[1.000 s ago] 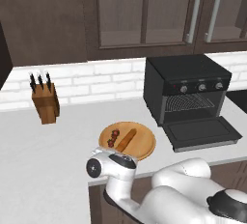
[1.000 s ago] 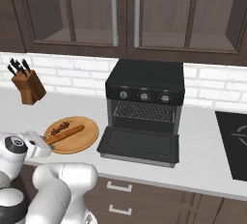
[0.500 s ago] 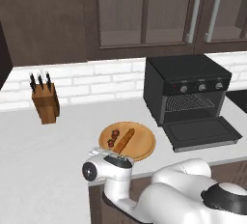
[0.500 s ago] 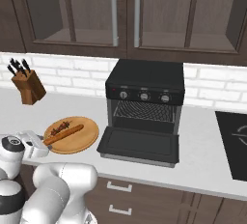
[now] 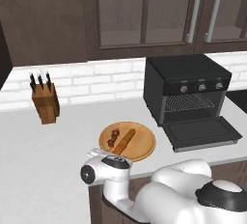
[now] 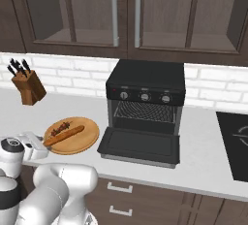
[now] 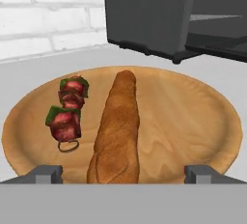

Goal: Pick up the kebab skewer and baguette bread, and place them inside the toaster oven. Close the toaster oven door and start by setting the timer.

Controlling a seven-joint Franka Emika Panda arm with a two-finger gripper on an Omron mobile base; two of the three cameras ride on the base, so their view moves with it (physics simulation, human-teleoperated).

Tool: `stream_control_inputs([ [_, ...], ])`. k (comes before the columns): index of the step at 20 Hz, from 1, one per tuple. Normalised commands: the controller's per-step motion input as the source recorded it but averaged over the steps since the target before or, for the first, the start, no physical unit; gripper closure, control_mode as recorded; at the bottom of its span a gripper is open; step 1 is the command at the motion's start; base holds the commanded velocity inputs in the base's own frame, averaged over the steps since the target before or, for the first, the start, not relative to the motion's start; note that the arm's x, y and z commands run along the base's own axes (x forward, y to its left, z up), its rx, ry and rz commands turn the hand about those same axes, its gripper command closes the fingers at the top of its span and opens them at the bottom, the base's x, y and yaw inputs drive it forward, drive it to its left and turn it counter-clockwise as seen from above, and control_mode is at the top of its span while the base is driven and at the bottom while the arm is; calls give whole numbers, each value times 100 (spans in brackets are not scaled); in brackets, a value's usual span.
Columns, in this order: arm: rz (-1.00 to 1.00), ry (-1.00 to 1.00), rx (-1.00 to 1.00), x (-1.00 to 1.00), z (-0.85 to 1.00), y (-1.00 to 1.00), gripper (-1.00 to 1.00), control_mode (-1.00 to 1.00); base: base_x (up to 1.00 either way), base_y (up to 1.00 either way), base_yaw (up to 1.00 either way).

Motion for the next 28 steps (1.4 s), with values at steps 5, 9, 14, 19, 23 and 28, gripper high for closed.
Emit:
stream_control_inputs([
  [5, 0, 6, 0, 12, -18, 11, -100, -100, 0, 0, 0],
  [9, 0, 5, 0, 9, -31, 15, -100, -100, 0, 0, 0],
  [14, 0, 0, 0, 7, -18, 6, 100, -100, 0, 0, 0],
  [19, 0, 0, 0, 0, 0, 0, 100, -100, 0, 0, 0],
  [23, 0, 2, 0, -2, 11, -1, 100, -100, 0, 0, 0],
  [28, 0, 3, 0, -10, 45, -10, 100, -100, 0, 0, 0],
])
